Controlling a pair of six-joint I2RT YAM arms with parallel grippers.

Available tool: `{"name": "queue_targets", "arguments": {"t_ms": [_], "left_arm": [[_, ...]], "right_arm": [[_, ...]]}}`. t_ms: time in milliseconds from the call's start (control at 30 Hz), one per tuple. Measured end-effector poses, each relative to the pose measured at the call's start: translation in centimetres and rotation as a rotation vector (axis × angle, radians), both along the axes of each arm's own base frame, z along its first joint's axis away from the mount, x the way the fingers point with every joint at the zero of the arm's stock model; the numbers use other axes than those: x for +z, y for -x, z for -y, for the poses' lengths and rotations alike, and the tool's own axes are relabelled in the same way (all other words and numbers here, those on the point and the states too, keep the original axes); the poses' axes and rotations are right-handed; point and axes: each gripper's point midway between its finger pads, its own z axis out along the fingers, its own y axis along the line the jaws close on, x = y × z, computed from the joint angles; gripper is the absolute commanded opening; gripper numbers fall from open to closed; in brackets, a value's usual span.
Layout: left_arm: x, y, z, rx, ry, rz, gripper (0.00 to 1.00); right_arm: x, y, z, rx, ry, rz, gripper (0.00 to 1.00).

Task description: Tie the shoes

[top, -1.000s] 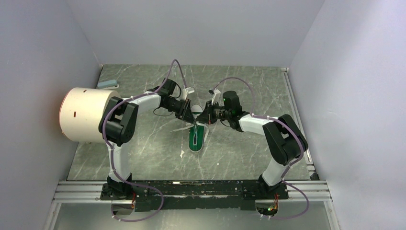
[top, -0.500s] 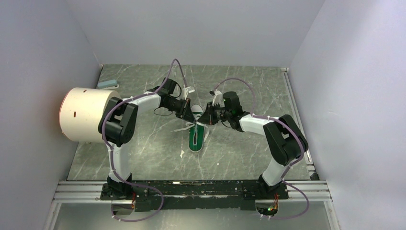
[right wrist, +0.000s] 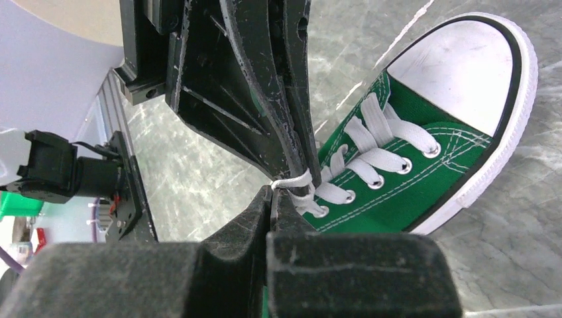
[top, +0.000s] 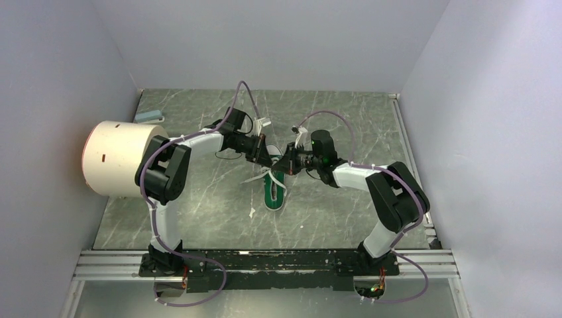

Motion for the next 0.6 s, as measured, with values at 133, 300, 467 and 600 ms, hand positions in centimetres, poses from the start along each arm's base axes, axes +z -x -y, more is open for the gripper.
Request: {"name": "queue_targets", "arguments": {"t_ms": [133,300,467,600], "left_arm": [[0.1,0.0,0.1,-0.001,0.008,-0.004,0.05],[-0.4,0.4,-0.1,-0.005,0.015,-0.008,0.05],[-0.8,0.7,0.0,0.001,0.039,-0.018,0.05],[-0.9,0.5,0.1,0.017,0.065,-0.021,0.05]], "right_arm": [[0.4,-0.3,-0.5,-0.027,-0.03,-0.019,0.04],[0.7,-0.5,-1.0,-0.061,-0.053,-0.046,0.15],[0.2,0.2,-1.6,-0.045,-0.051,-0.073,0.25],[0.2,0.6,-1.7,-0.025,-0.051,-0.073,0.38]]}}
